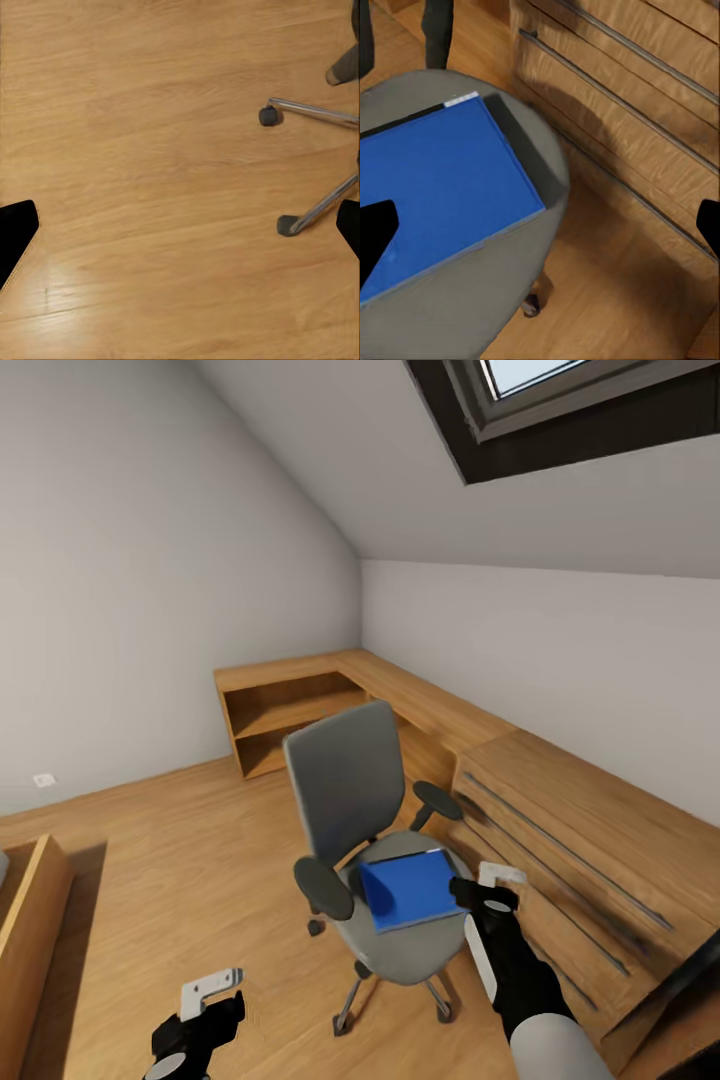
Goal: In the bedroom, organize the workspace by keeping the computer under the desk, ensuring the monitor is on the desk, placing the keyboard on the desk next to the monitor, placing the mouse on the desk next to the keyboard, moving the folder from the swivel chair onto the desk next to the mouse, stacking the notebook on top of the folder with the pen on top of the notebook, and positioning the swivel chair next to the desk.
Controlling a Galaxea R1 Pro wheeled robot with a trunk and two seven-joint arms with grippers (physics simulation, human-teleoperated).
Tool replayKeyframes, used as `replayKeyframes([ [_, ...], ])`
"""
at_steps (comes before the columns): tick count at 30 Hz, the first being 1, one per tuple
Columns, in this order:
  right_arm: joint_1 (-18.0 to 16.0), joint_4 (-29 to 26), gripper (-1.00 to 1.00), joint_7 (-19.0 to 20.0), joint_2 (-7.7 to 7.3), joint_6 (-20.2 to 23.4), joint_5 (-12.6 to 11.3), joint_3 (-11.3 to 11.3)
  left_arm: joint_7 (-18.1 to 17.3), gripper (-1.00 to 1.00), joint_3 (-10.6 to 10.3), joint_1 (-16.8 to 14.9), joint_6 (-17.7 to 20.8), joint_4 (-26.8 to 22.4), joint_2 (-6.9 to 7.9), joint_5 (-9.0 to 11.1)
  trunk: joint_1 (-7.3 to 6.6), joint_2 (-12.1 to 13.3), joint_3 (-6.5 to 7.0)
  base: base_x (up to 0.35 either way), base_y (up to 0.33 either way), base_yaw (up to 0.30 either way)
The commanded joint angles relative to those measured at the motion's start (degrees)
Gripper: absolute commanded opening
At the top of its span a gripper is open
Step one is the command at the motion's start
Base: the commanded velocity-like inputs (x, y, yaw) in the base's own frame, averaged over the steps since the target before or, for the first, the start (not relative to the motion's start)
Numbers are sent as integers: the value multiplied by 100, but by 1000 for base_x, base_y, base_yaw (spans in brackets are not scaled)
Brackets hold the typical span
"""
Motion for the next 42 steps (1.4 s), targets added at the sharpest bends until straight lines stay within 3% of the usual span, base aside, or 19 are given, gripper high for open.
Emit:
replayKeyframes([
  [1,-2,-10,100,9,6,45,60,-15,48,100,-9,2,-5,-8,2,60,4,-3,-5,295,160,279],
  [19,-2,17,100,28,-28,29,60,-13,49,100,-43,-1,-37,0,-6,54,4,-3,-5,316,40,278],
  [26,-2,23,100,56,-114,28,70,-5,42,100,-48,0,-32,6,-3,51,4,-3,-7,265,-54,100],
  [29,-2,29,100,63,-165,-53,89,1,30,100,-48,0,-29,-23,-5,51,4,-3,-7,72,-12,18],
  [32,-2,71,100,68,-239,-409,123,-3,28,100,-36,-1,-27,-390,-11,56,4,-3,-7,23,-4,6],
  [37,-7,454,100,70,-339,-700,147,-7,30,100,-21,5,-15,-781,-17,118,114,-204,-97,4,-1,1],
  [42,-42,926,100,90,-678,-743,117,-16,33,100,-5,3,-12,-906,-14,175,223,-404,-186,0,0,0],
])
